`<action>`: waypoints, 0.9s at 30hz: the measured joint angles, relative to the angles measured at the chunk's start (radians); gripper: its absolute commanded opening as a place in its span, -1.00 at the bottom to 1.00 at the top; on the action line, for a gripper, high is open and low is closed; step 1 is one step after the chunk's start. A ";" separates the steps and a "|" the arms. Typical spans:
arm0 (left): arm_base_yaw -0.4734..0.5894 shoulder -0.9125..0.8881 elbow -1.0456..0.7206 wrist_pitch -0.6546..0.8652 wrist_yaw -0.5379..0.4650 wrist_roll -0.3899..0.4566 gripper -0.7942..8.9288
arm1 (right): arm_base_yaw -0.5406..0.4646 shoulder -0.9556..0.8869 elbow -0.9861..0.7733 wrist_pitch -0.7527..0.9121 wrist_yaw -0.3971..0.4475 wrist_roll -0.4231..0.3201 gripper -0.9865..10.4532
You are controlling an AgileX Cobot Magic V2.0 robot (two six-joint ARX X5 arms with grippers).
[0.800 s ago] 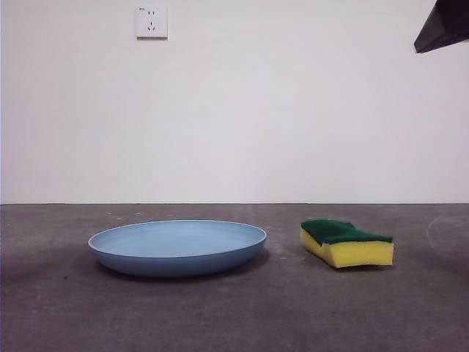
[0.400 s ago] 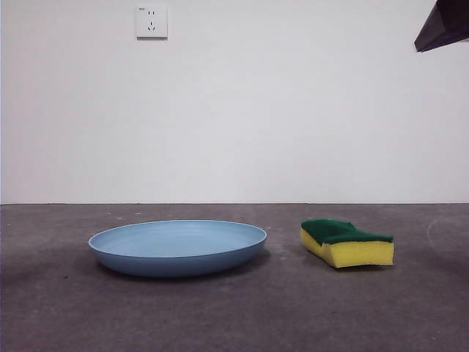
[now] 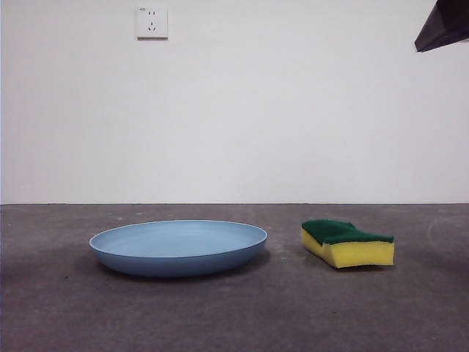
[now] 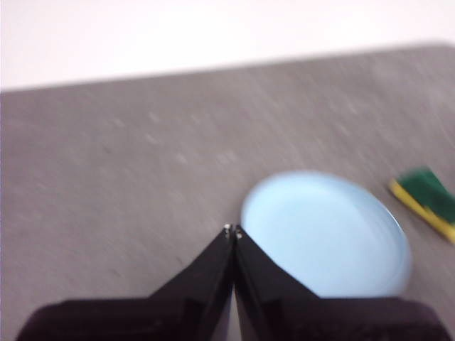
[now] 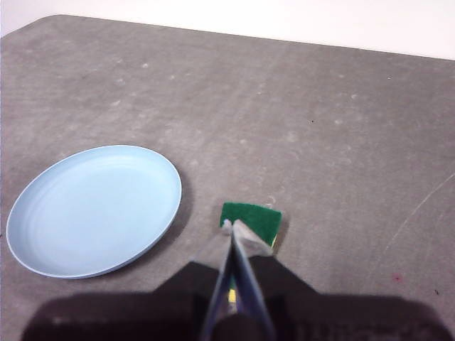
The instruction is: Pick up the plate,pick up the cloth,clean the plate with the cloth
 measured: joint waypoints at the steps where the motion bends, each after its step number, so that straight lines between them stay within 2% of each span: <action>1: 0.032 -0.005 -0.014 0.040 0.000 0.000 -0.84 | 0.000 0.000 0.000 0.000 0.000 0.000 -0.82; 8: 0.233 -0.127 -0.206 0.299 0.000 0.000 -0.84 | 0.000 0.000 0.000 0.000 0.000 0.000 -0.83; 17: 0.324 -0.309 -0.434 0.305 0.001 0.004 -0.84 | 0.000 0.000 0.000 0.000 0.000 0.000 -0.83; 27: 0.337 -0.315 -0.538 0.305 0.002 0.007 -0.84 | 0.000 0.000 0.000 0.000 0.000 0.000 -0.83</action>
